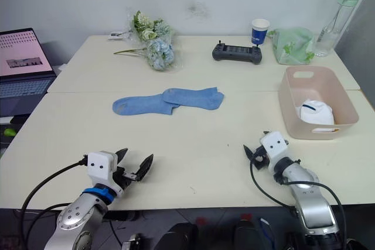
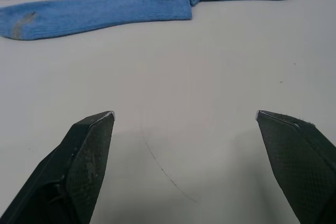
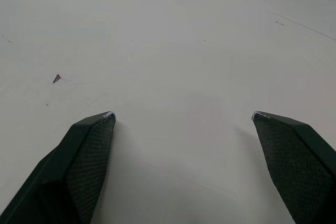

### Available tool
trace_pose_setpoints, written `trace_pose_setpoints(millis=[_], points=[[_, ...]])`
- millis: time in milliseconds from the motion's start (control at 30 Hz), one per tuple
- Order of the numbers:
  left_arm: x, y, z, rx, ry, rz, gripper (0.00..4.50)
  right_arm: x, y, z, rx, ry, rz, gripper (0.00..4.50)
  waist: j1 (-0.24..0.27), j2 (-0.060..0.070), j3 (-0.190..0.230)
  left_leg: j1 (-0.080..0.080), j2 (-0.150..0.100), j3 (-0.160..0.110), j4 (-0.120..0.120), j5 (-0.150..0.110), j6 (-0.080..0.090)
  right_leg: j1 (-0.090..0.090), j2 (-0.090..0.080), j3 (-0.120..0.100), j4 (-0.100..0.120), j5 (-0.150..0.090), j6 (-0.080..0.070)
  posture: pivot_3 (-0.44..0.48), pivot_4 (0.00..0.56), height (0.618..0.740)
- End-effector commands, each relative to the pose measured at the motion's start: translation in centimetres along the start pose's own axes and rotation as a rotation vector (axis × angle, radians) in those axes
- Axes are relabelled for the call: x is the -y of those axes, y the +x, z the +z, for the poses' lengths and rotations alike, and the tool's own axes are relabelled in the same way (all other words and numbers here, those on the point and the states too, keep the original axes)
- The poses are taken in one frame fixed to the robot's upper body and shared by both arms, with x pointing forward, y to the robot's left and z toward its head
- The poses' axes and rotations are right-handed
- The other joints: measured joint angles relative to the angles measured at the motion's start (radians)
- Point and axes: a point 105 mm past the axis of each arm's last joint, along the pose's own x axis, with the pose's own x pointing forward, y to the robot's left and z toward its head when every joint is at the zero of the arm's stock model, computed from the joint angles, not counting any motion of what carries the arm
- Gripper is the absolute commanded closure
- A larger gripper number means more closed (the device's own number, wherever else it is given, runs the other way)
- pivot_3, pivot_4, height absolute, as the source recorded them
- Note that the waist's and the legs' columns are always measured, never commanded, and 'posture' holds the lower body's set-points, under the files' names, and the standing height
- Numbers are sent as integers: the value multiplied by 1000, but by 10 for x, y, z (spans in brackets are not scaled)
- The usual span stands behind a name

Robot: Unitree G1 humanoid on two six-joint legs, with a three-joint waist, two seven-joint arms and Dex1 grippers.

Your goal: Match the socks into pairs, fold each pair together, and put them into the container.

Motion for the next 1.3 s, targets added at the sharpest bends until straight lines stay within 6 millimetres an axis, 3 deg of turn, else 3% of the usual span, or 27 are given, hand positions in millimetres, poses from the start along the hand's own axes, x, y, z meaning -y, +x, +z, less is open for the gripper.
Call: trace_pose_setpoints(millis=[33,133,300,433,600,700,800,1067,1300], points=[[0,3,9,40,26,8,0,5,3,19,69,-39,-11,21,0,0,0,0,0,0,0,0,0,0,0,0,0,0,0,0,150,740],[6,14,17,45,73,-42,0,3,11,28,77,-54,42,21,0,0,0,0,0,0,0,0,0,0,0,0,0,0,0,0,150,740],[22,52,43,72,154,-178,0,-8,29,60,116,-51,205,21,-1,0,0,1,0,-1,0,0,0,2,1,-2,0,0,0,0,150,740],[33,101,66,95,261,-290,0,-1,45,77,122,-87,222,21,0,-1,0,1,0,-2,0,0,0,3,1,-3,-1,0,0,0,150,740],[52,159,88,97,236,-378,0,9,49,76,124,-103,160,21,-1,-2,0,-1,-1,-4,1,0,0,3,0,-5,-2,0,0,0,150,740],[69,188,87,49,185,-426,0,13,50,75,121,-85,117,21,-5,-2,0,-2,-1,-3,2,0,0,1,0,-5,-1,0,0,0,150,740],[78,203,81,2,179,-439,0,15,49,76,123,-68,82,21,-15,-2,0,-2,-1,-2,2,0,0,0,0,-4,0,0,0,0,150,740],[84,216,55,-138,258,-412,0,25,39,71,107,-46,-6,21,-29,-2,0,-3,-1,-3,1,0,0,-2,0,-4,2,0,0,0,150,740],[83,222,66,-105,224,-370,2119,27,35,70,103,-39,-31,0,-31,-2,0,-3,-1,-2,2,0,0,-4,0,-2,5,0,0,0,150,740]])
